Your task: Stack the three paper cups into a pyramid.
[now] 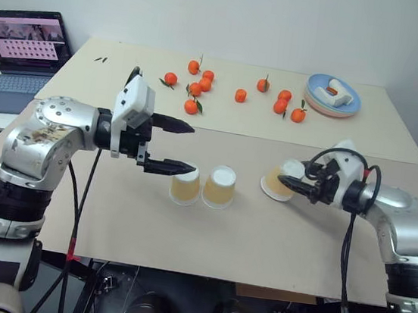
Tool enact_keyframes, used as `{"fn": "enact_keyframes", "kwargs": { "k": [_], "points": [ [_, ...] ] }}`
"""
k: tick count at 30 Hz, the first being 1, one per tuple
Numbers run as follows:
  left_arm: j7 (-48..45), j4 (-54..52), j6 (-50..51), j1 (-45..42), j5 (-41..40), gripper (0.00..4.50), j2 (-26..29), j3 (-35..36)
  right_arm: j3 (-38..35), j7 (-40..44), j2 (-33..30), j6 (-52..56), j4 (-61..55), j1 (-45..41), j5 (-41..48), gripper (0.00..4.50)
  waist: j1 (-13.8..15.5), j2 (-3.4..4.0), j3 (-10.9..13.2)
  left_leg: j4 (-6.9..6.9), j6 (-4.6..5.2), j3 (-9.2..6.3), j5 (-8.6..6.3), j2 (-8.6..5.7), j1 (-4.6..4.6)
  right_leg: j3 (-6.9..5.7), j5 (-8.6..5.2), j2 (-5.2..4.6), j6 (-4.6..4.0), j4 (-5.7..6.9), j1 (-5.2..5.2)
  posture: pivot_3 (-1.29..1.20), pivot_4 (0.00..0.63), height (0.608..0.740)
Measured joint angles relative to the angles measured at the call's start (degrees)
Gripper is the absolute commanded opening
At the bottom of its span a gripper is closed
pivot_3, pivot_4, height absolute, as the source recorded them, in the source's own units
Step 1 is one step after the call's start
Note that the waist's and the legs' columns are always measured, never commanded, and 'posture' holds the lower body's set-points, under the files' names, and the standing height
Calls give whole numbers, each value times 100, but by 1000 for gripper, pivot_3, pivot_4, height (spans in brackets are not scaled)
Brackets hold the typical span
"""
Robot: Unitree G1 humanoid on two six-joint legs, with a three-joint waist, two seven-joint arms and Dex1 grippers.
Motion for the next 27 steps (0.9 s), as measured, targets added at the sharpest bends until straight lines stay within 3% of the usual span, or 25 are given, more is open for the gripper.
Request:
{"fn": "enact_keyframes", "kwargs": {
  "k": [9, 16, 21, 27],
  "points": [
    [411, 230, -92, 727, 124, 4500, 238, 371, 19, 446, -252, 994, -367, -1930, 646, 2812, -54, 14, 8, -5, 0, 6, 0, 6, 0, 8, 1, 5, -2, -1, -9, 0, 150, 686],
    [851, -25, 47, 1358, 74, 4500, 372, 762, 835, 1282, 58, 2140, -672, -3442, 1366, 2812, -73, 15, 8, -8, -1, 6, -1, 5, -1, 6, 2, 3, -4, 0, -10, 0, 150, 686],
    [882, -464, 197, 1581, -64, 4500, 431, 773, 1654, 1679, 302, 2131, -875, -3530, 1316, 2812, -12, 9, 5, -7, 0, 7, -1, -4, -4, 3, 2, -7, -3, -1, -9, 0, 150, 686],
    [902, -825, 399, 1808, -245, 4500, 552, 816, 2046, 1827, 457, 1675, -535, -3472, 873, 2812, -16, 9, 5, -7, 0, 7, -1, -2, -3, 1, 2, -5, -3, 0, -9, 0, 150, 686]
  ]
}}
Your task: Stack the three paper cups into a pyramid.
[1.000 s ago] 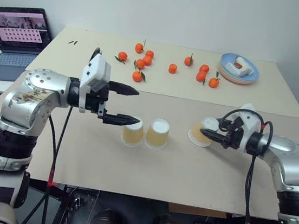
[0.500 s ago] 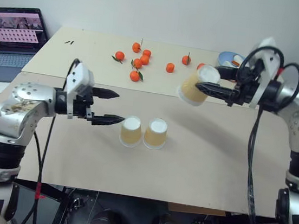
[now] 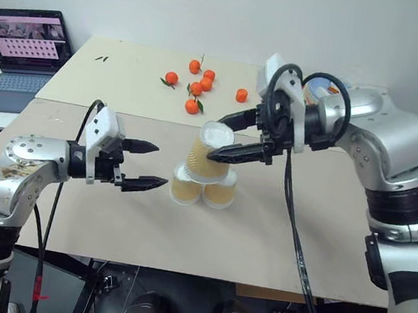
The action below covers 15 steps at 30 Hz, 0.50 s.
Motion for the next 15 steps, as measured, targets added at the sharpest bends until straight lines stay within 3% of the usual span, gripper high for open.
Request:
{"fn": "enact_keyframes", "kwargs": {
  "k": [15],
  "points": [
    [80, -265, 134, 199, -198, 4500, 94, 79, 215, 242, 334, -606, 812, 21, -683, 2812, -7, 0, 0, -1, 0, 1, 0, 0, -1, 0, 0, 1, 0, -1, -1, 0, 150, 686]
  ]
}}
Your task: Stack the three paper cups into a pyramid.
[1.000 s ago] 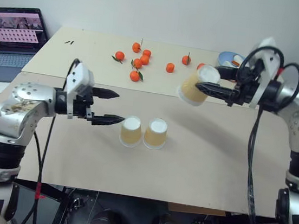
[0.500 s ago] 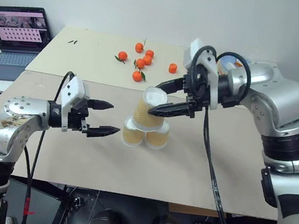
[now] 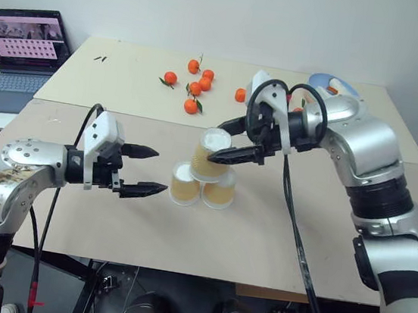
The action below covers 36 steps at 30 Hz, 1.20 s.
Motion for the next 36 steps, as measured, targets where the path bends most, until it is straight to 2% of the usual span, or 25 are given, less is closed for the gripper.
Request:
{"fn": "enact_keyframes", "kwargs": {
  "k": [20, 21, 24, 31, 36],
  "points": [
    [41, -4, 0, -1, -9, 4500, 33, 14, 0, 64, 234, -245, 378, 56, -366, 2812, -9, 0, 0, -1, 0, 0, 0, 0, 0, 1, 0, 0, 0, 0, 0, 0, 150, 686],
    [46, -5, 0, -1, -10, 4500, 33, 18, 0, 64, 242, -282, 396, 58, -384, 3808, -9, 0, 0, 0, 0, 0, 0, 0, 0, 0, 0, 0, 0, 1, 0, 0, 150, 686],
    [49, -19, 0, -1, -13, 4500, 34, 26, 0, 47, 264, -313, 430, 77, -454, 4485, -11, 0, 0, 0, 0, 0, 0, 1, 1, 1, 0, 0, 0, 2, 0, 0, 150, 686],
    [47, -38, 0, 0, -15, 4500, 72, 39, -262, 93, 332, 9, 372, 51, -150, 4485, -10, 1, 1, -3, 0, 0, 0, 0, -2, 0, 0, 1, 0, -1, -2, 0, 150, 686],
    [48, -40, 0, 1, -26, 4500, 80, 43, -955, 57, 338, 794, -57, -516, 625, 4485, -7, 2, 1, -4, 0, -1, 0, 1, -2, 1, 0, 1, -1, -2, -3, 0, 150, 686]
  ]
}}
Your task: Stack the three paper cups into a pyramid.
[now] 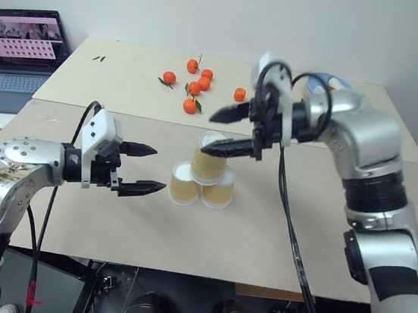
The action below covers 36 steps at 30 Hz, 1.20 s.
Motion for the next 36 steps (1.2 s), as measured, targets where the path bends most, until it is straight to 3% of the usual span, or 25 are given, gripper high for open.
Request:
{"fn": "enact_keyframes", "kwargs": {
  "k": [3, 9, 12, 16, 22, 32, 36],
  "points": [
    [77, -1, 4, 2, -11, 4500, -17, 16, -516, -229, 20, 453, -46, -386, 465, 4485, 1, 0, 0, 1, 0, 0, 0, -1, 1, 0, 0, 0, -1, 0, 2, 0, 150, 686],
    [1067, 31, 313, 266, -323, 4500, -693, 682, -1954, -1785, -127, 737, 479, -637, 682, 4485, 38, -10, -6, -2, 0, -6, 0, -7, 3, -6, 1, -12, -1, -3, 11, 0, 150, 686],
    [1811, 42, 429, 631, -402, 4500, -1099, 1254, -2333, -2757, -611, 431, 673, 98, 102, 4485, 52, -22, -10, -5, 0, -10, 0, -14, 3, -12, 0, -24, 1, -8, 16, 0, 150, 686],
    [2794, 64, 356, 1238, -104, 4500, -1571, 1655, -2530, -4244, -1096, 10, 892, 1763, -1092, 4485, 43, -11, -3, -14, 1, -5, 1, -27, -3, -9, -4, -42, 9, 2, 4, 0, 150, 686],
    [4551, 1265, -897, 597, 1283, 4500, -2594, 1348, -2390, -5840, -494, -1055, 1252, 3271, -2108, 4485, -71, 8, -9, -14, -5, 12, 10, -13, 25, 17, -1, -20, 4, 17, 15, 0, 150, 686],
    [6374, 3464, -2768, -337, 2382, 4500, -3153, 1448, -2226, -6236, 314, -2796, 1416, 4113, -2290, 4485, -121, 7, -9, -20, -4, 15, 9, -11, 23, 17, -1, -12, 4, 7, 14, 0, 150, 686],
    [6585, 4090, -3237, -370, 2464, 4500, -3213, 1539, -2245, -6394, 448, -3147, 1696, 4394, -2288, 4485, -123, 7, -9, -14, -4, 15, 9, -12, 20, 17, -1, -15, 5, 12, 11, 0, 150, 686]
  ]
}}
